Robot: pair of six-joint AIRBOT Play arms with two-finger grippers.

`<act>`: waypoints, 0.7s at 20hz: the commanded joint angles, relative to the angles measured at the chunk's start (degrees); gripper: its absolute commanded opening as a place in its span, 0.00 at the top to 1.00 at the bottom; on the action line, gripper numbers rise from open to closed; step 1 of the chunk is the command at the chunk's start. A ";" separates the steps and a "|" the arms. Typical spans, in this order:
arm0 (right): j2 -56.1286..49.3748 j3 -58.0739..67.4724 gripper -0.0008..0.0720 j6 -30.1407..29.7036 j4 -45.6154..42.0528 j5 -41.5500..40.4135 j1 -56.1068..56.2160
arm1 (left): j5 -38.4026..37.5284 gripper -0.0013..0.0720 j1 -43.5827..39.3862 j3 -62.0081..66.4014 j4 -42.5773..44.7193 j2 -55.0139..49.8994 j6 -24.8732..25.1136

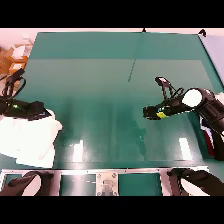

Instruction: Fold the shirts.

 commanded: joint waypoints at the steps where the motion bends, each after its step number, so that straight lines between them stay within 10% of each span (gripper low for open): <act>1: 0.04 -0.02 0.97 0.00 0.02 0.00 0.04 | 0.00 0.95 -0.02 -0.02 0.02 0.04 0.02; 14: 0.04 -0.02 0.97 0.00 0.04 0.02 0.04 | 4.55 0.95 -0.02 -0.04 -1.07 0.04 0.02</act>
